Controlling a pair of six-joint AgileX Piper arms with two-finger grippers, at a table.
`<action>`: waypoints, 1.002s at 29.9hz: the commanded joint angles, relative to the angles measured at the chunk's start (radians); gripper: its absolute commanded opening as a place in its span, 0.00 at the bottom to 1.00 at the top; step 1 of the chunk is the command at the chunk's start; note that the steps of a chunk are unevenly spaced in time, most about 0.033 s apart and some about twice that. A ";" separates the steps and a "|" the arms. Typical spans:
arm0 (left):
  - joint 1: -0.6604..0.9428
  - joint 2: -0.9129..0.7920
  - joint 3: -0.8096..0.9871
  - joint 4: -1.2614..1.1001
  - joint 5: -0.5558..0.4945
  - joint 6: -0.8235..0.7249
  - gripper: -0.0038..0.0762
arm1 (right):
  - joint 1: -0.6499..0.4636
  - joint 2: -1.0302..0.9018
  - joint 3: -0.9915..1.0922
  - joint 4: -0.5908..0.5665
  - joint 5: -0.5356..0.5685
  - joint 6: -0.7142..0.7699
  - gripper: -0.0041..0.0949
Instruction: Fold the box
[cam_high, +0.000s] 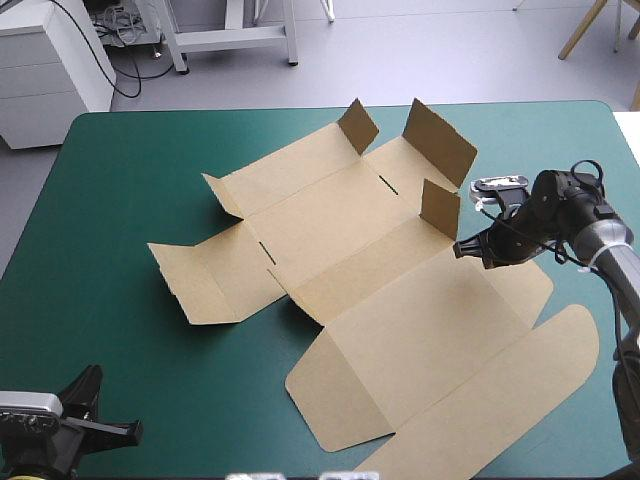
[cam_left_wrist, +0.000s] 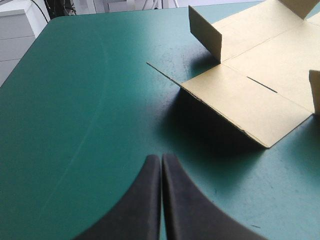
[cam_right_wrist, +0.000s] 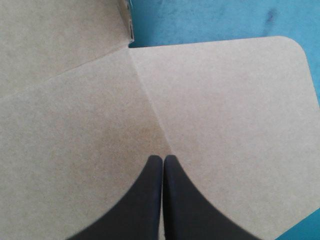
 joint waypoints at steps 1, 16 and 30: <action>-0.008 -0.016 -0.035 -0.013 -0.071 0.000 0.04 | 0.003 -0.038 -0.029 0.004 -0.012 -0.011 0.03; -0.008 -0.016 -0.035 -0.013 -0.071 0.000 0.04 | 0.003 -0.038 -0.029 0.004 -0.046 -0.011 0.03; -0.008 -0.016 -0.035 -0.013 -0.071 0.000 0.04 | 0.003 -0.197 -0.113 0.003 -0.063 -0.011 0.03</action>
